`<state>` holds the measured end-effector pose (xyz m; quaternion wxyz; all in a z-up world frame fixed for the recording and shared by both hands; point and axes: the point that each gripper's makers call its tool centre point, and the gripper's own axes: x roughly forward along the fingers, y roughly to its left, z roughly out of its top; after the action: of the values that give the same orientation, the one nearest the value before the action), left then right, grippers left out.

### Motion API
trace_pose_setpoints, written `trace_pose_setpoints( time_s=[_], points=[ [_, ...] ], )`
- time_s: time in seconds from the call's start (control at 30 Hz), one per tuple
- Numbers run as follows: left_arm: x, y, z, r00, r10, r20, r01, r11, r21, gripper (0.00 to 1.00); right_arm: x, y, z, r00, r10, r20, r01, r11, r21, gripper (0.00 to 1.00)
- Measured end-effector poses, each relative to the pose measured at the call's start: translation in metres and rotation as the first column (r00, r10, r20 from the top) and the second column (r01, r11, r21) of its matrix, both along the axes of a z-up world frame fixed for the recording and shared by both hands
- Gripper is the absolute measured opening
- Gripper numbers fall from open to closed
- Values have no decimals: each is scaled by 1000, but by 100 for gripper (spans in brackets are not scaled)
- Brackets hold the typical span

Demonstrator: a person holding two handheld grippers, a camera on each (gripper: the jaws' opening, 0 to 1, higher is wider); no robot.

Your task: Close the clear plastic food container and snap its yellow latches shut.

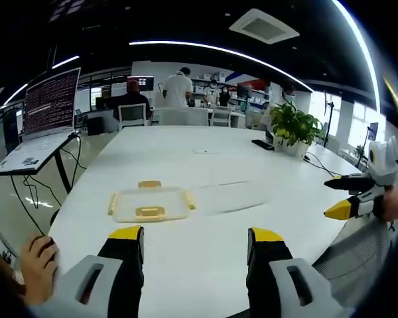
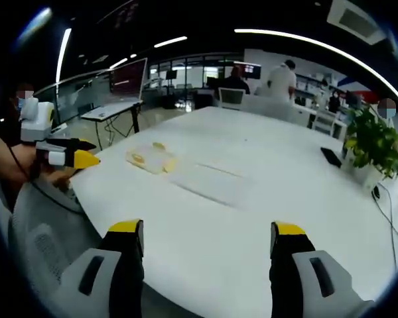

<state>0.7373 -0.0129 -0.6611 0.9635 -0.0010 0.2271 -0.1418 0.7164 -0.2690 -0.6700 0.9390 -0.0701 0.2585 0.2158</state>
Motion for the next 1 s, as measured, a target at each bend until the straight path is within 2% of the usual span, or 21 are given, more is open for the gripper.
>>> trace_pose_setpoints(
  time_s=[1.0],
  points=[
    [-2, -6, -7, 999, -38, -31, 39, 999, 19, 58, -4, 7, -8, 999, 41, -34, -42, 999, -23, 75]
  ],
)
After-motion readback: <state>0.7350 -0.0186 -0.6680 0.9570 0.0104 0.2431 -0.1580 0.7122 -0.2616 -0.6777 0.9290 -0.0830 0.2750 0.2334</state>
